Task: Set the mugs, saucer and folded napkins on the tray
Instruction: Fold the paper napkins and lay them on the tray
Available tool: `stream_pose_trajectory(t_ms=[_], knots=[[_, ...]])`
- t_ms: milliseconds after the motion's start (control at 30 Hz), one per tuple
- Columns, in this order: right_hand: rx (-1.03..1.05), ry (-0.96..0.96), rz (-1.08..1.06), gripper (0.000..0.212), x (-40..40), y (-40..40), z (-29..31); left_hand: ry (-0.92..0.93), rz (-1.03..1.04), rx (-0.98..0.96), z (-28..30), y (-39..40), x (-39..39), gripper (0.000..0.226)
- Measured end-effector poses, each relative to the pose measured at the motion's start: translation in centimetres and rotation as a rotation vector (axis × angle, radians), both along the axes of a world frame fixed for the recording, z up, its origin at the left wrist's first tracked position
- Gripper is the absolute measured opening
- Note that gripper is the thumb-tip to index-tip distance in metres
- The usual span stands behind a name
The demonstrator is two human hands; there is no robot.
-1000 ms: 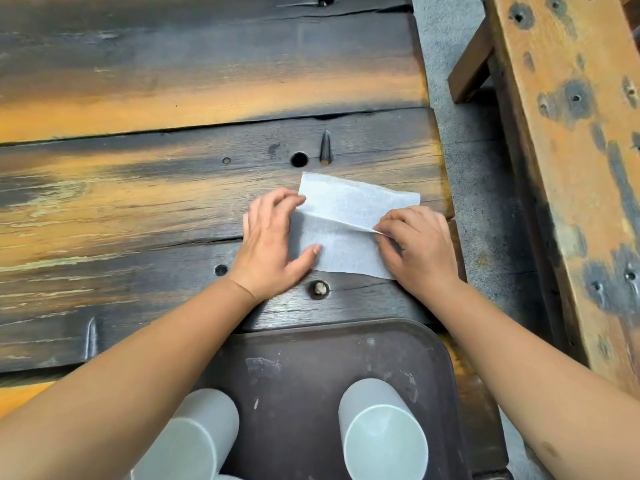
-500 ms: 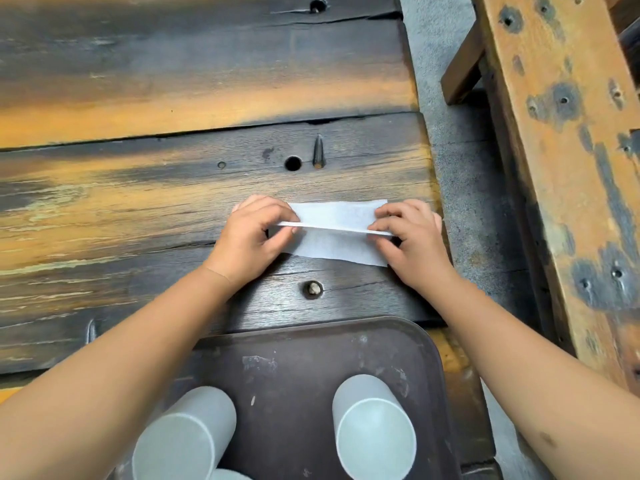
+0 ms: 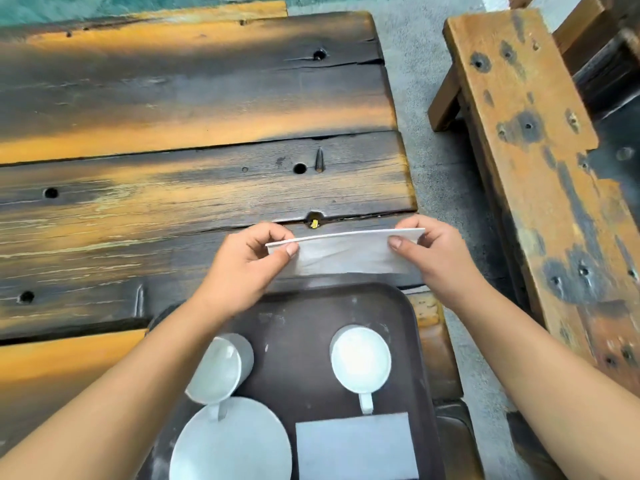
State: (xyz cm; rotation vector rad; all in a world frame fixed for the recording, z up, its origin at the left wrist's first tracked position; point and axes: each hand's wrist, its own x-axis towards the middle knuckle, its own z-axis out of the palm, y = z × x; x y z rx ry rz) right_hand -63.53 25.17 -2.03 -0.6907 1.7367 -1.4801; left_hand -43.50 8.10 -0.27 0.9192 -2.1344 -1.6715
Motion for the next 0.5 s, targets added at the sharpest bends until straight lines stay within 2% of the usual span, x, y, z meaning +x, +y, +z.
stream_pose_trajectory(t_ms=[233, 400, 500], knots=[[-0.035, -0.128, -0.098, 0.019, 5.3, 5.1, 3.5, 0.087, 0.158, 0.213, 3.1, 6.6, 3.7, 0.021], [0.027, -0.226, -0.138, 0.013, 9.1, 9.6, 3.9, -0.013, 0.228, 0.37, 2.2, 10.7, 7.1, 0.021], [0.112, -0.243, -0.14, 0.014, 11.6, 12.7, 3.5, -0.104, 0.208, 0.443, 1.5, 13.2, 9.5, 0.013]])
